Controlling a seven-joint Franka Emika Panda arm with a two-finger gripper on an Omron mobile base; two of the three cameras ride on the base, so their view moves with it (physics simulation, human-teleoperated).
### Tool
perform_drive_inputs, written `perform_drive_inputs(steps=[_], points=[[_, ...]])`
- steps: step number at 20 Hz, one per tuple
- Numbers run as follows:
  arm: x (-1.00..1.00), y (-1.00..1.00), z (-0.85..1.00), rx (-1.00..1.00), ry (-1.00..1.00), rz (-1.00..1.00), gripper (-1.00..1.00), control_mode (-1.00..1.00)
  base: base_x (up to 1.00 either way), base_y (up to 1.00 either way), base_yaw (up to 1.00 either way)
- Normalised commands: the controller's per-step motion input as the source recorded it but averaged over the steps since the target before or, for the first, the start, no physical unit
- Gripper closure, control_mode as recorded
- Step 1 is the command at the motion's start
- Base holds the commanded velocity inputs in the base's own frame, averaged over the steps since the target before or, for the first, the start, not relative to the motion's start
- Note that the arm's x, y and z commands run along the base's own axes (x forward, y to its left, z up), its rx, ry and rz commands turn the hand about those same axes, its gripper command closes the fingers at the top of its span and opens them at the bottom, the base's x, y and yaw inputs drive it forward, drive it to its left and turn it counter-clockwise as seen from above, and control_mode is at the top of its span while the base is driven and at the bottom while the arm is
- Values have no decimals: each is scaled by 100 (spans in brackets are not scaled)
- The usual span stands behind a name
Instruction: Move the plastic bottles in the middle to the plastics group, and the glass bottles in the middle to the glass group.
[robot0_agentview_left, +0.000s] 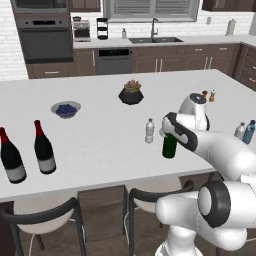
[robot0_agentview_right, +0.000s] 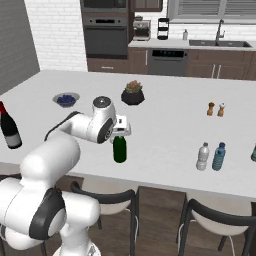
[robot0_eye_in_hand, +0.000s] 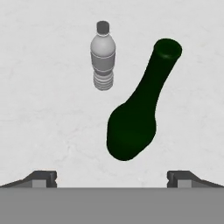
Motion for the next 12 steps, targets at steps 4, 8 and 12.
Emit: perform_drive_inputs(steps=[4,8,12], points=[[20,0,0,8,1,-8,-100,-100,0,0,0],[12,-4,-1,0,0,-7,-100,-100,0,0,0],[0,-17,-9,0,0,-3,-100,-100,0,0,0]])
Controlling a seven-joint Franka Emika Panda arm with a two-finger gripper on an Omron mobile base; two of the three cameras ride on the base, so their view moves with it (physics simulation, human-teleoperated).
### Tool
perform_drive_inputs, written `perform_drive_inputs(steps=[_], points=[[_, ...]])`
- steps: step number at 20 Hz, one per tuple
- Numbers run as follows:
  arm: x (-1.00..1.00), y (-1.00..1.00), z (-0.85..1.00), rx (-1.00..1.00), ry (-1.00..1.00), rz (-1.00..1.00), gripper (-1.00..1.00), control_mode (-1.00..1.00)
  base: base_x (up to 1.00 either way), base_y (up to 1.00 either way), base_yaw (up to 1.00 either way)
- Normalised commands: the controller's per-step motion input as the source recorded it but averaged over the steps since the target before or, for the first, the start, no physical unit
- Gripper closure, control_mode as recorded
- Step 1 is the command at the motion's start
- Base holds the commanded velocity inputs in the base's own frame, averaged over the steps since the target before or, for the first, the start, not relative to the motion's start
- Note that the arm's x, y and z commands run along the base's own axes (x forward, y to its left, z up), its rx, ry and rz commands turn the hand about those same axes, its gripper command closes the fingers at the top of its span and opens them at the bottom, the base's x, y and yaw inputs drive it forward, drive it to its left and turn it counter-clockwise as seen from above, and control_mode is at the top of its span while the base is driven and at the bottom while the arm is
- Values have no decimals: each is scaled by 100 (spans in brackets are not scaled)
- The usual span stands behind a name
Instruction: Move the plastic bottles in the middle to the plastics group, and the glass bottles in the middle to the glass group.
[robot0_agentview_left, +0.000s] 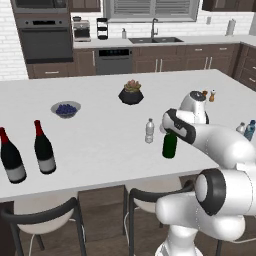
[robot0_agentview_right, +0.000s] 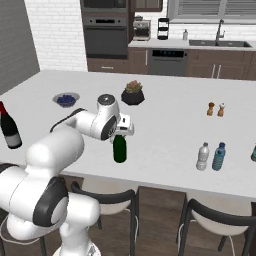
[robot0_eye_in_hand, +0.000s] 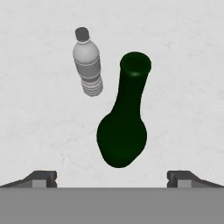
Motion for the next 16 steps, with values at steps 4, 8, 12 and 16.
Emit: perform_drive_inputs(steps=[4,8,12,16], points=[[7,-12,-19,0,0,-3,-100,-100,0,0,0],[8,4,-6,0,0,-1,-100,-100,0,0,0],[23,6,-15,0,0,0,-100,-100,0,0,0],[16,0,-9,0,0,0,-100,-100,0,0,0]])
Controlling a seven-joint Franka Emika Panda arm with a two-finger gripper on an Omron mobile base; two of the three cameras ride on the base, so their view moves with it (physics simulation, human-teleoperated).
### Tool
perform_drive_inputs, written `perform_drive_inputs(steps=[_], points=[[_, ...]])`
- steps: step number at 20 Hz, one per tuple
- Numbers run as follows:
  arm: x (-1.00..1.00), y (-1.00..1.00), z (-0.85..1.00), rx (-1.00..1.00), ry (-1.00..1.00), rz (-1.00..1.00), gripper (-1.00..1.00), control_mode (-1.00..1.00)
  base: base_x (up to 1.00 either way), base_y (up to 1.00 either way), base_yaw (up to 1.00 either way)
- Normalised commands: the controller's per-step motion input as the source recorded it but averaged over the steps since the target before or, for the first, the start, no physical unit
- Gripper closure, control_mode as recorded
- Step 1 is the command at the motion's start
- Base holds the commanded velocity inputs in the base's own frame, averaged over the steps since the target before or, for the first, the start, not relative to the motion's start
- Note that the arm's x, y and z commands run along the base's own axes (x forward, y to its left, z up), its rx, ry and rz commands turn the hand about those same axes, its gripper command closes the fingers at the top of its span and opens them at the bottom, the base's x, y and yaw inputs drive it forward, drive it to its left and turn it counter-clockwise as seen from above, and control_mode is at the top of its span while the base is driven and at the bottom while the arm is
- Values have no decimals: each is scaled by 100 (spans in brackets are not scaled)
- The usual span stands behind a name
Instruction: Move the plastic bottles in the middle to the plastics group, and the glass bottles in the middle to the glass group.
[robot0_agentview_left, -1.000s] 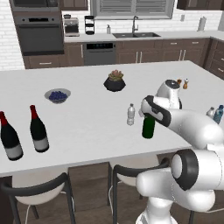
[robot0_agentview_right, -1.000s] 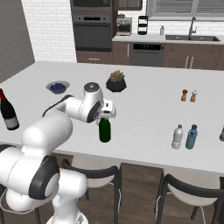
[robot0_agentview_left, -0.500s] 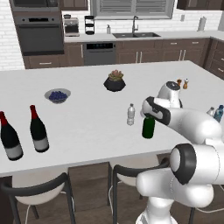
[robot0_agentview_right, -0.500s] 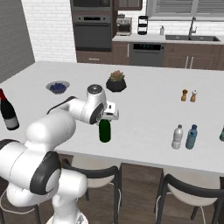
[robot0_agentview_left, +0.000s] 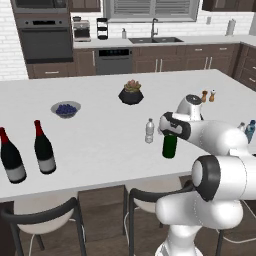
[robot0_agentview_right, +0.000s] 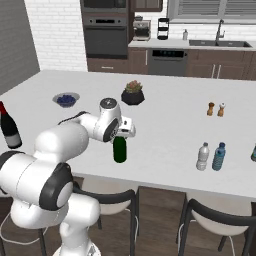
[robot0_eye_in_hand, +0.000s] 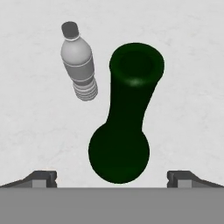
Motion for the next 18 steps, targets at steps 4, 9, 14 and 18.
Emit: perform_drive_inputs(steps=[4,9,14,18], points=[[8,0,-3,0,0,0,-100,-100,0,0,0],[10,0,-14,0,0,0,-100,-100,0,0,0],[5,0,-13,1,0,0,-100,-100,0,0,0],[14,0,-4,1,0,0,-100,-100,0,0,0]])
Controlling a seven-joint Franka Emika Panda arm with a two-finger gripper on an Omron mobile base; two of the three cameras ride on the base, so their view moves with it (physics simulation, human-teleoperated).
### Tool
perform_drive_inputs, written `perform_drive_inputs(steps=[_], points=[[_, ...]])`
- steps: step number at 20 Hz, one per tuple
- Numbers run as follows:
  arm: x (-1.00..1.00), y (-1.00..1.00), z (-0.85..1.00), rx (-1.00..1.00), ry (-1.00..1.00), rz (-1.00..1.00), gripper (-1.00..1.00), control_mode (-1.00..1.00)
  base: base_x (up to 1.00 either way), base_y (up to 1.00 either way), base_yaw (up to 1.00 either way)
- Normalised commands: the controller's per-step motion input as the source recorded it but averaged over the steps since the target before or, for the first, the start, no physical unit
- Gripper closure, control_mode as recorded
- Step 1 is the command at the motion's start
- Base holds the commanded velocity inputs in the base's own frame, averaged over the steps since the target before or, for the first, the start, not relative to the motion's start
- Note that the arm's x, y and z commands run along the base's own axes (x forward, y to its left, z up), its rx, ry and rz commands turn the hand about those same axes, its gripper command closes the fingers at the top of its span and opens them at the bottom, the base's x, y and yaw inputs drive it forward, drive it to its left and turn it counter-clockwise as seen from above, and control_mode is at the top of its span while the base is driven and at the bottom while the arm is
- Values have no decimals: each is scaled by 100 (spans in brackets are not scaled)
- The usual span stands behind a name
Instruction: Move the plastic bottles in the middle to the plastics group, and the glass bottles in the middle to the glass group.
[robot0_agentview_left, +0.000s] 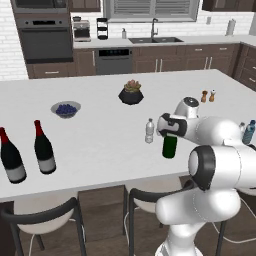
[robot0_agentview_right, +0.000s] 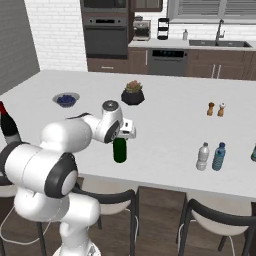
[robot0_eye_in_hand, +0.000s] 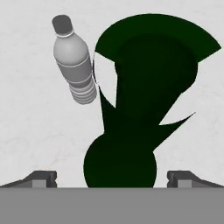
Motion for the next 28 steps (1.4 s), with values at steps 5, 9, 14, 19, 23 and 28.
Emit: perform_drive_inputs(steps=[5,9,14,19,23,28], points=[[6,0,0,1,1,0,-100,-100,0,0,0],[6,0,-4,0,0,0,-100,-100,0,0,0],[6,0,-10,0,0,0,-100,-100,0,0,0],[1,0,-8,0,-1,0,-100,-100,0,0,0],[1,0,-1,0,-7,0,-100,-100,0,0,0],[0,0,0,0,-9,0,-100,-100,0,0,0]])
